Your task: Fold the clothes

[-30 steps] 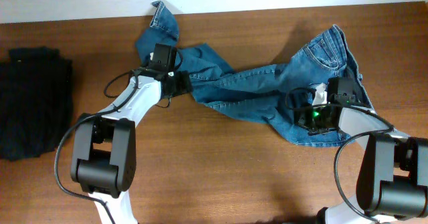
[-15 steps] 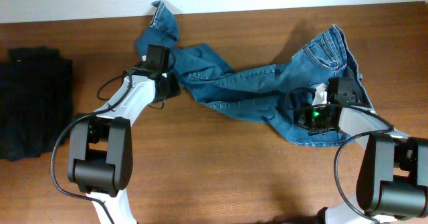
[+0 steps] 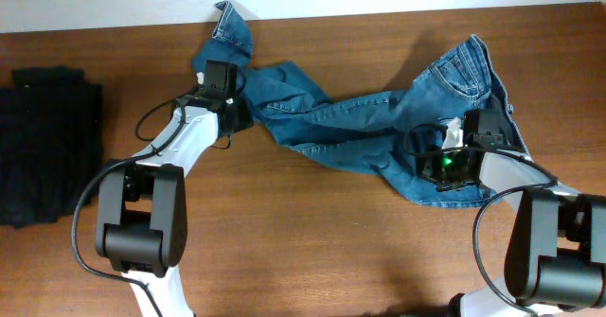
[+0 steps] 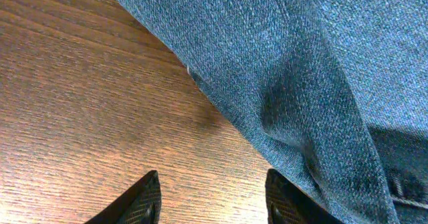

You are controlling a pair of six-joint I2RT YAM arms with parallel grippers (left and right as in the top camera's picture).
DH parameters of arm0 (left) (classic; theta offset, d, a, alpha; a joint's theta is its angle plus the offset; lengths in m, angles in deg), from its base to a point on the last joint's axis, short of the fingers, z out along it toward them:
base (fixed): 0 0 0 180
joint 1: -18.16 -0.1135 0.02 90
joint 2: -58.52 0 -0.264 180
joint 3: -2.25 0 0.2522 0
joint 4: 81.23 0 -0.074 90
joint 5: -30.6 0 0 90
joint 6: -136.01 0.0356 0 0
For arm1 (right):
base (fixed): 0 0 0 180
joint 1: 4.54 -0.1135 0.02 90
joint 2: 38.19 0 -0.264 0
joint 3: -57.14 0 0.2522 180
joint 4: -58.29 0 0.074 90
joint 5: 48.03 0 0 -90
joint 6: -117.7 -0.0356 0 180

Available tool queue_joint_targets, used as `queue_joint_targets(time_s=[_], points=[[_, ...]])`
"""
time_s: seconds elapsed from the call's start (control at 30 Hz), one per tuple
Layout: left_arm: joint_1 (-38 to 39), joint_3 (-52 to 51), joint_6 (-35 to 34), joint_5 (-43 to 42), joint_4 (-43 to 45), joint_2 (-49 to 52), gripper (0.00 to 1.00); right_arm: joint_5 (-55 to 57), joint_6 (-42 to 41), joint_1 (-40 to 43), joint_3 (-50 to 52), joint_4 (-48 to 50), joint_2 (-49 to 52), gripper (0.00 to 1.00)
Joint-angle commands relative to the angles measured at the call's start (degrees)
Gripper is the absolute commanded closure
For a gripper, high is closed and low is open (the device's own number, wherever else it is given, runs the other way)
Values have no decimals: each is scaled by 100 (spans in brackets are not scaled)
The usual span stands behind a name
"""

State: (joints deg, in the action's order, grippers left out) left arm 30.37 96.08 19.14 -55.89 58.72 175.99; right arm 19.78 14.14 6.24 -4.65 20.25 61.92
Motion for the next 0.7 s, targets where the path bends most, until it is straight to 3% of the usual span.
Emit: queue_joint_targets(time_s=[0.0, 0.53, 0.67], points=[[-11, -50, -96, 181, 17, 90, 50, 374, -28, -177, 656, -291, 726, 95], [-24, -50, -98, 190, 815, 446, 50, 374, -28, -177, 656, -289, 726, 95], [-24, -50, -96, 192, 1012, 446, 45, 374, -31, -177, 656, -289, 726, 95]])
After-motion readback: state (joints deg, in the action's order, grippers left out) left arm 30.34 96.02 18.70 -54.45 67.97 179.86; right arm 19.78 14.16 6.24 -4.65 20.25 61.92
